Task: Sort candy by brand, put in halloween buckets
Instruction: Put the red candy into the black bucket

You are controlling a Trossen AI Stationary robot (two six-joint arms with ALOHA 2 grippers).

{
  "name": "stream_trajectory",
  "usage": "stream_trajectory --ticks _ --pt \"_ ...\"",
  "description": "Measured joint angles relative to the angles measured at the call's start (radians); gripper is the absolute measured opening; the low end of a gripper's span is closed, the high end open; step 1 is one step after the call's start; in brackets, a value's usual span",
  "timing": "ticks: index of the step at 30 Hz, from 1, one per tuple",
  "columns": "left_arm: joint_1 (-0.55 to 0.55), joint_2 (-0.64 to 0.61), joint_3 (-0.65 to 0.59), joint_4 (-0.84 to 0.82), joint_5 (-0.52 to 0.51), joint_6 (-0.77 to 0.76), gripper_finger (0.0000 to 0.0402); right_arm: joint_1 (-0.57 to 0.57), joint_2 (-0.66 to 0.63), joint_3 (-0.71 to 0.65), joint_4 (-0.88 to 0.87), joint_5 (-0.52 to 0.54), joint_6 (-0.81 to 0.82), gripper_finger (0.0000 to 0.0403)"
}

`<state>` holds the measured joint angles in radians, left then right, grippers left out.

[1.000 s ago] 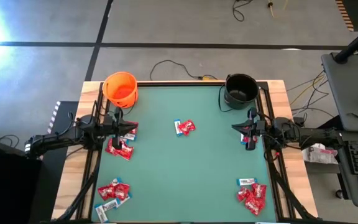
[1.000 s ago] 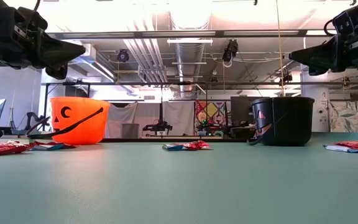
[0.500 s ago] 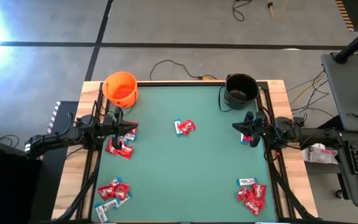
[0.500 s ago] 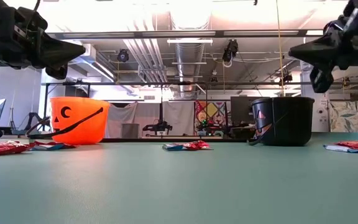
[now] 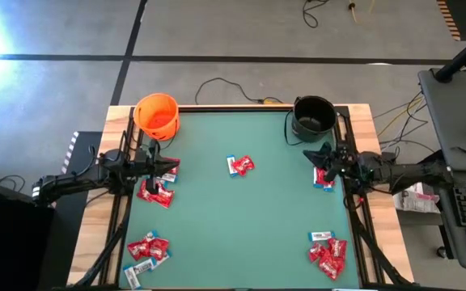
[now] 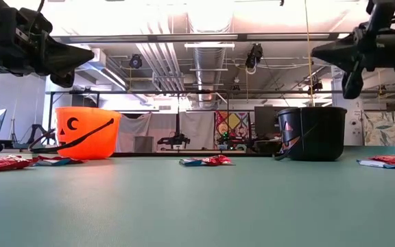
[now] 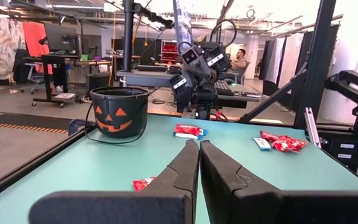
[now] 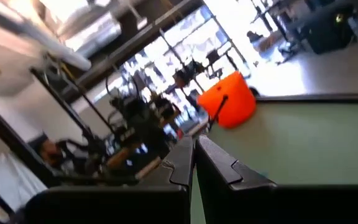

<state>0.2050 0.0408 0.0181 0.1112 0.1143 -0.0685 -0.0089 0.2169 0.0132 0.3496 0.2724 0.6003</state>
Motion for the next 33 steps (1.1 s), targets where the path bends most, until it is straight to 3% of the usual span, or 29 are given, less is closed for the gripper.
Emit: stream_trajectory --ticks 6,10,13,21,25,33 --pt "0.0 0.0 0.0 0.0 0.0 0.0 0.0 0.059 0.324 0.0 0.245 0.008 -0.026 0.0011" --pt "0.0 0.0 0.0 0.0 0.0 0.0 0.0 0.07 0.556 0.0 0.432 -0.119 -0.051 0.0027" --pt "0.0 0.0 0.0 0.0 0.0 0.0 0.0 0.07 0.709 0.001 0.512 -0.149 -0.051 0.0048" --pt "0.0 0.0 0.0 0.002 0.0 0.0 0.0 0.068 1.026 0.171 0.509 -0.144 -0.207 0.0155" --pt "0.0 0.0 0.0 0.003 0.0 0.0 0.0 0.067 1.167 0.27 0.521 -0.066 -0.382 0.0203" --pt "0.0 0.0 0.0 0.002 0.0 0.0 0.0 0.001 1.438 0.449 0.511 -0.046 -0.532 0.0242"
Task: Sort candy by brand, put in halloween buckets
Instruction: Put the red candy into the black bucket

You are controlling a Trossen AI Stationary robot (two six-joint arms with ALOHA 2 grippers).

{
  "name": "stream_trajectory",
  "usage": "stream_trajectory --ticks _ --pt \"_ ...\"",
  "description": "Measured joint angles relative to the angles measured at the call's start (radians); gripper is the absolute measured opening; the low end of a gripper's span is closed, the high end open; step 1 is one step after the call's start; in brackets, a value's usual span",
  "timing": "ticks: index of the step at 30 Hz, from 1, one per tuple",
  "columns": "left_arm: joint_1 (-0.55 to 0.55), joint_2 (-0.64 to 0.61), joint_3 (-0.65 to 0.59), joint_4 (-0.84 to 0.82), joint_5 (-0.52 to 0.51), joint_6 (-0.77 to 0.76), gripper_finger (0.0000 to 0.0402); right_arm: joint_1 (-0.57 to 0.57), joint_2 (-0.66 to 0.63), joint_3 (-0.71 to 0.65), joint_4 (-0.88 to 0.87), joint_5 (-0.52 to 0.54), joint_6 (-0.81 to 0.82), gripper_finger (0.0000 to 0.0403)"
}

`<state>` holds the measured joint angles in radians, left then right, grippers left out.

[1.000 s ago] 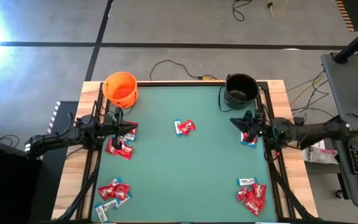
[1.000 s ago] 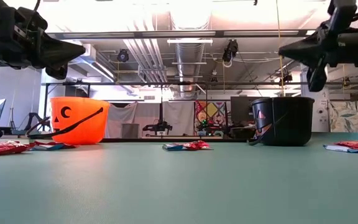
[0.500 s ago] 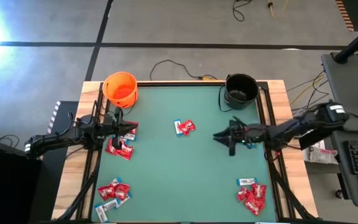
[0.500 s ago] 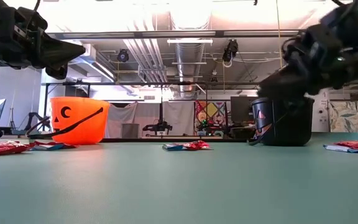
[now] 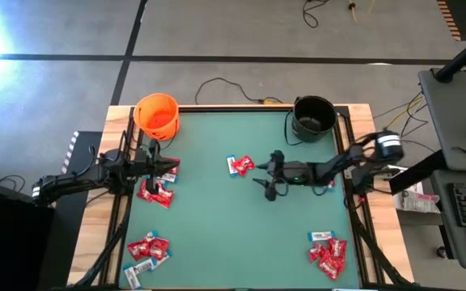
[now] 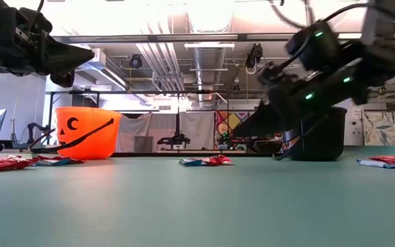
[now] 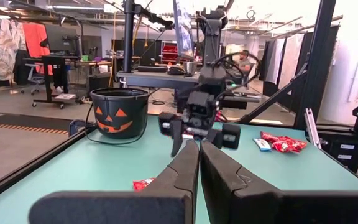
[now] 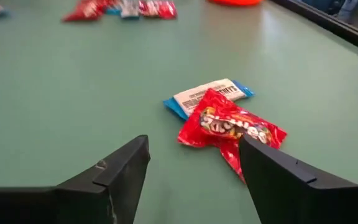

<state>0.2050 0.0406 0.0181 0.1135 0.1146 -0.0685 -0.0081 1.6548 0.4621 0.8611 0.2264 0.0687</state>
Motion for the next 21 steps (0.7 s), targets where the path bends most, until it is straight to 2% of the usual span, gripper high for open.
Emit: stream_trajectory --ticks 3,12,18,21 --pt "0.0 0.0 0.0 -0.001 0.0 0.0 0.0 -0.035 0.062 0.078 -0.058 -0.026 -0.019 0.0248" --pt "0.0 0.0 0.0 -0.002 0.0 0.0 0.0 -0.132 0.123 0.329 -0.5 -0.052 -0.093 0.0248" --pt "0.0 0.0 0.0 -0.002 0.0 0.0 0.0 -0.158 0.13 0.401 -0.566 -0.051 -0.126 0.0242" --pt "0.0 0.0 0.0 -0.002 0.0 0.0 0.0 -0.158 0.104 0.437 -0.658 -0.051 -0.106 0.0246"
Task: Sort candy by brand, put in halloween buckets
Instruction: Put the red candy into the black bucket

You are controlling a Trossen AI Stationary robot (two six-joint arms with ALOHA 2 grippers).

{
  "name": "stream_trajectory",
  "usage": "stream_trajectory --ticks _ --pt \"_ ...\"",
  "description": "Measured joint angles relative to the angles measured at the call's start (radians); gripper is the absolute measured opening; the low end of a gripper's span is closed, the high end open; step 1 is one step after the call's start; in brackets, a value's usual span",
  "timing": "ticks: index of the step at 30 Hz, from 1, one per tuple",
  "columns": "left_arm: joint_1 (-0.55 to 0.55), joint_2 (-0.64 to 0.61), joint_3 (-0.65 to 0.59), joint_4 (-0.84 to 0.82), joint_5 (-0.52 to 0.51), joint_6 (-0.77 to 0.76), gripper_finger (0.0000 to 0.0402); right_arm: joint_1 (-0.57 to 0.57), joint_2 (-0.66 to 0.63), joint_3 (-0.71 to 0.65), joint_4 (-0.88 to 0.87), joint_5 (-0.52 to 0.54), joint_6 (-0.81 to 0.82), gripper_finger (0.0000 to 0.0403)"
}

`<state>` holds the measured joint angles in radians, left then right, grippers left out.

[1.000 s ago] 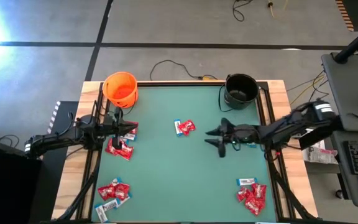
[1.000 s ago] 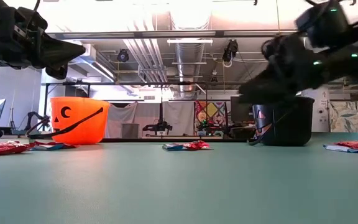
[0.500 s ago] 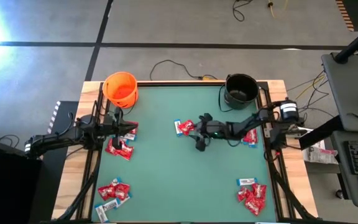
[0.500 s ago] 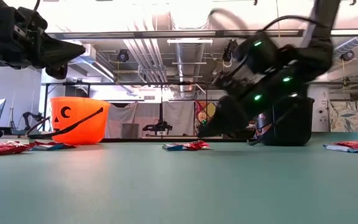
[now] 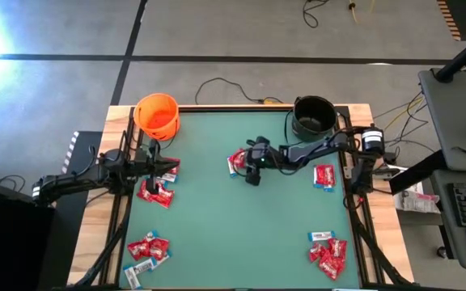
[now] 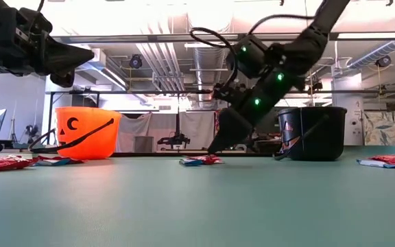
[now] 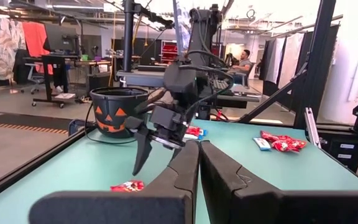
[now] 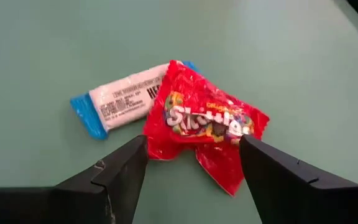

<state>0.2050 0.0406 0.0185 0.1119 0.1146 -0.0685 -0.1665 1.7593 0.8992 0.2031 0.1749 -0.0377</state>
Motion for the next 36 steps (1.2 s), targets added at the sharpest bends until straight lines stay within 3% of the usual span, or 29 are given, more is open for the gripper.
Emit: stream_trajectory --ticks 5,13,18,22,27,36 --pt "0.0 0.0 0.0 -0.001 0.0 0.0 0.0 -0.016 -0.009 0.067 -0.02 -0.007 0.063 0.0261" --pt "0.0 0.0 0.0 -0.001 0.0 0.0 0.0 -0.058 0.065 0.121 -0.059 -0.051 0.063 0.0318" --pt "0.0 0.0 0.0 0.002 0.0 0.0 0.0 -0.056 0.123 0.114 -0.071 -0.054 0.073 0.0321" --pt "0.0 0.0 0.0 0.002 0.0 0.0 0.0 -0.056 0.17 0.118 -0.046 -0.047 0.095 0.0292" --pt "0.0 0.0 0.0 0.001 0.0 0.0 0.0 -0.056 0.199 0.118 -0.036 -0.044 0.117 0.022" --pt "0.0 0.0 0.0 0.002 0.0 0.0 0.0 -0.055 0.143 0.113 -0.08 -0.037 0.113 0.0101"
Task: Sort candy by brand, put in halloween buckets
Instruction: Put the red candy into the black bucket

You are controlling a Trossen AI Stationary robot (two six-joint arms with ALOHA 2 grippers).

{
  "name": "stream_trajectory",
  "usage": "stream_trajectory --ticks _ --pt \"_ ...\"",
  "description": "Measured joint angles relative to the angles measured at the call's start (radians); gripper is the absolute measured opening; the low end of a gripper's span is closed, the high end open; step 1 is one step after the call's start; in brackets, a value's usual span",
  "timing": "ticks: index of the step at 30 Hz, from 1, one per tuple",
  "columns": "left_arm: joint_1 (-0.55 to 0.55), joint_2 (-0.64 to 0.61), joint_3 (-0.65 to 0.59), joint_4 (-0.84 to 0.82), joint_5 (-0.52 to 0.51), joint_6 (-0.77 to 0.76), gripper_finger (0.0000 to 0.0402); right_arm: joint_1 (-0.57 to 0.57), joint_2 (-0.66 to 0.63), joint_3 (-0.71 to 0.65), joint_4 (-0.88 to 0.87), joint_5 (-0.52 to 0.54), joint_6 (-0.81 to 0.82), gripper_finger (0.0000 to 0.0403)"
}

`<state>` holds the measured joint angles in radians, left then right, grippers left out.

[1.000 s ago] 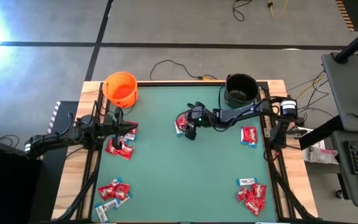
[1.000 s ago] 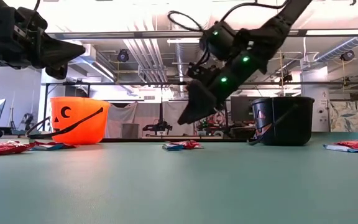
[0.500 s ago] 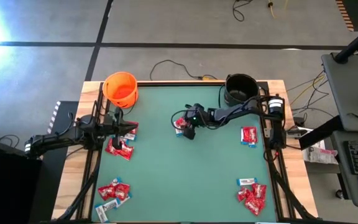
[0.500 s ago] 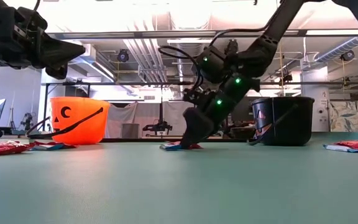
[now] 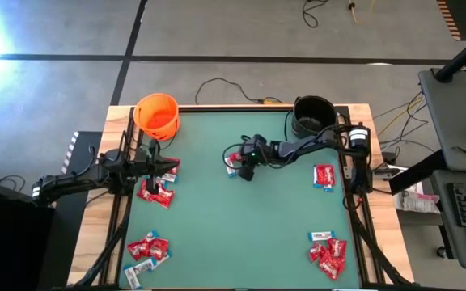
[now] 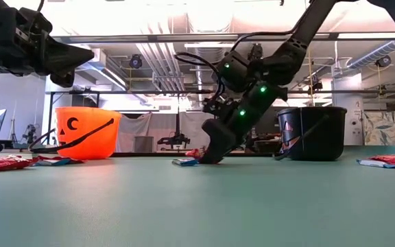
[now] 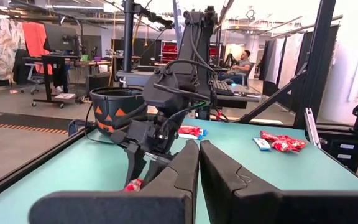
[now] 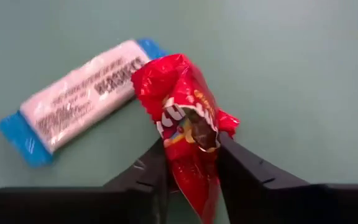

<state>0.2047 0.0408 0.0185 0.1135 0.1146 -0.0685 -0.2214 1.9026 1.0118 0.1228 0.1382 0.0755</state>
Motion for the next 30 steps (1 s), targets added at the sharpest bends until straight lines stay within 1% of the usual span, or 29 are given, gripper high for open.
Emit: stream_trajectory --ticks 5,9,13,15,20,26,28,30 --pt "0.0 0.0 0.0 0.0 0.0 0.0 0.0 0.0 -0.091 -0.005 -0.079 -0.01 -0.053 0.0067" --pt "0.0 0.0 0.0 -0.001 0.0 0.0 0.0 -0.005 -0.212 -0.003 -0.168 -0.008 -0.076 0.0045" --pt "0.0 0.0 0.0 -0.001 0.0 0.0 0.0 -0.028 -0.338 -0.003 -0.288 0.001 -0.079 0.0037" --pt "0.0 0.0 0.0 -0.001 0.0 0.0 0.0 -0.047 -0.399 -0.003 -0.346 0.037 -0.086 0.0037" --pt "0.0 0.0 0.0 -0.002 0.0 0.0 0.0 -0.111 -0.531 -0.003 -0.477 0.197 -0.102 0.0037" --pt "0.0 0.0 0.0 -0.002 0.0 0.0 0.0 -0.221 -0.666 -0.002 -0.607 0.336 -0.17 0.0038" --pt "0.0 0.0 0.0 -0.002 0.0 0.0 0.0 -0.266 -0.7 -0.001 -0.657 0.381 -0.152 0.0038" --pt "0.0 0.0 0.0 -0.002 0.0 0.0 0.0 -0.315 -0.721 -0.001 -0.72 0.389 -0.104 0.0038"
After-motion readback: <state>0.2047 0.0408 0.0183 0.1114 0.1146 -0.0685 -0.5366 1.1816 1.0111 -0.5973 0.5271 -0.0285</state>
